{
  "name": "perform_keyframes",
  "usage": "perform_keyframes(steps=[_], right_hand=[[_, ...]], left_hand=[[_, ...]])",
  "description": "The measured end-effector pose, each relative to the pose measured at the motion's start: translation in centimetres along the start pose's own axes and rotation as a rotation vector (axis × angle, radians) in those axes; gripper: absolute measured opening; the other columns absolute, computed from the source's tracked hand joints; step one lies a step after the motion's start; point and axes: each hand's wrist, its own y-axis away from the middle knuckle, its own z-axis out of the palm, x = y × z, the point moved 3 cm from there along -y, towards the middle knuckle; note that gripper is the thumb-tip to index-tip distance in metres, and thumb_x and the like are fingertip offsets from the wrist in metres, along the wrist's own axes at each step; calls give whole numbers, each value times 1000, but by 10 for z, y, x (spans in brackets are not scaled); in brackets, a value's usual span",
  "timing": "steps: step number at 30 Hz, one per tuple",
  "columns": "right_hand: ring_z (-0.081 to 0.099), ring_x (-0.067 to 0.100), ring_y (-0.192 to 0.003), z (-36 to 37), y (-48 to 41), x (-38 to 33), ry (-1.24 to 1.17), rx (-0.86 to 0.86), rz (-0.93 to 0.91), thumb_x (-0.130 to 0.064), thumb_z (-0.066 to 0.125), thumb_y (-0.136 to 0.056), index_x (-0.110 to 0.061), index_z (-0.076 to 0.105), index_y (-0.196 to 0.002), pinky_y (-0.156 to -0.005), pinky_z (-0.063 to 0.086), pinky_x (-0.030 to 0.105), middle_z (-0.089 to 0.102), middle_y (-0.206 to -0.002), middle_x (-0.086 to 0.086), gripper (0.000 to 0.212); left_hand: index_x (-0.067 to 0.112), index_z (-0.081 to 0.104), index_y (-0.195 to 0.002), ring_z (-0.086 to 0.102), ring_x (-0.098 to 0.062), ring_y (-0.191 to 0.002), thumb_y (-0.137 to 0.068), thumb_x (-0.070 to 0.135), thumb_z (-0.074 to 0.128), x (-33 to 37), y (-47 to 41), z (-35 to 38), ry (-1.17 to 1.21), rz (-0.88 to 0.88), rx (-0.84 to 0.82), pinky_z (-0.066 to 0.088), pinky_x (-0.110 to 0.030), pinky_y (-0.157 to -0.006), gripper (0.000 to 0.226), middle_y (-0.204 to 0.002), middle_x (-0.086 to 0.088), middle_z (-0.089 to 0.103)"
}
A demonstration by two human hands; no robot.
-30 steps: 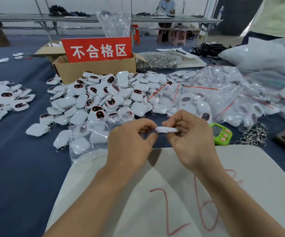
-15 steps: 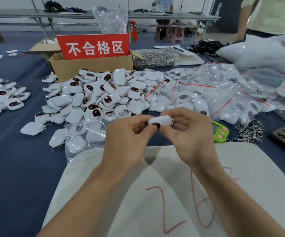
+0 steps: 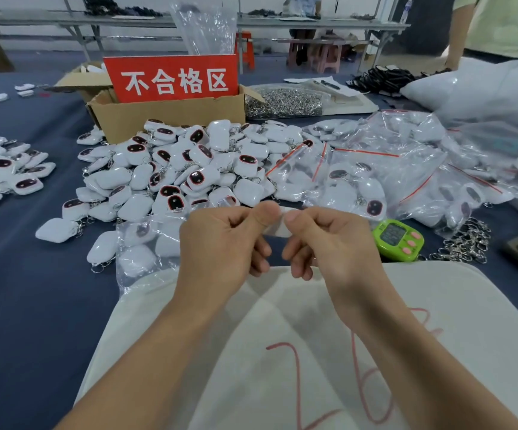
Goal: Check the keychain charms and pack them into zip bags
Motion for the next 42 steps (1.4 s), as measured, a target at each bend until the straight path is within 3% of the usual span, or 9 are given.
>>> perform_keyframes(steps=[5, 8, 14, 21, 24, 28, 30, 35, 42], right_hand=[[43, 14, -41, -1, -1, 1, 38, 17, 13, -21, 66, -98, -23, 64, -55, -45, 36, 18, 61, -52, 4, 42], [41, 14, -41, -5, -3, 5, 61, 82, 58, -23, 66, -97, -23, 66, -57, -44, 35, 16, 62, -53, 5, 41], [41, 9, -44, -17, -9, 7, 89, 275, 48, -33, 78, -86, -24, 71, -63, -51, 36, 26, 61, -53, -1, 26], [47, 11, -45, -16, -16, 12, 81, 314, 67, -28, 76, -89, -17, 70, -67, -47, 39, 23, 67, -57, 1, 26], [52, 10, -45, -12, -19, 15, 86, 274, 78, -21, 72, -91, -16, 72, -74, -44, 40, 17, 70, -61, 1, 18], [58, 6, -52, -6, -17, 12, 140, 172, -12, -23, 80, -78, -28, 78, -74, -52, 47, 20, 73, -65, -5, 6], [64, 1, -59, 1, -13, 9, 182, 39, -97, -24, 81, -75, -38, 80, -71, -58, 51, 18, 75, -68, -12, 14], [69, -10, -76, 5, -8, 7, 381, -21, -208, -3, 67, -85, -41, 79, -77, -69, 46, 6, 74, -79, -28, 41], [71, 28, -89, 12, -12, 12, 377, -302, -79, -6, 57, -89, -22, 82, -95, -89, 58, 48, 77, -88, 0, 30]], left_hand=[[16, 66, -59, 62, -19, -41, -98, 46, 62, 1, 4, 0, 10, -16, 44, 49, -28, -44, 49, -54, -6, 66], [42, 70, -112, 68, -3, -86, -90, 54, 59, 8, 1, -13, -423, 181, 128, 55, -32, -83, 27, -91, 23, 74], [40, -5, -162, 7, -6, -155, -61, 57, 75, -6, -14, -24, -887, 128, -189, 8, -28, -123, 130, -170, 10, 15], [39, -5, -161, 24, -4, -124, -66, 57, 78, -12, -13, -24, -943, 157, -135, 25, -39, -119, 128, -151, 12, 50], [41, 5, -161, 25, 28, -101, -63, 55, 78, -6, -10, -22, -858, 243, -61, 32, -41, -116, 122, -121, 31, 54], [48, 10, -159, 40, 20, -120, -66, 56, 74, 0, -5, -13, -627, 279, -113, 44, -38, -109, 114, -121, 36, 57], [51, 11, -158, 54, 1, -123, -62, 60, 74, 1, 0, -5, -542, 273, -216, 48, -32, -102, 116, -129, 30, 59], [65, 2, -153, 55, 16, -112, -52, 47, 94, -13, 8, 6, -583, 171, -446, 43, -2, -84, 138, -132, 41, 52], [46, 18, -158, 62, 1, -95, -64, 16, 67, -5, 3, 4, -582, 317, -286, 50, -21, -79, 110, -113, 30, 61]])
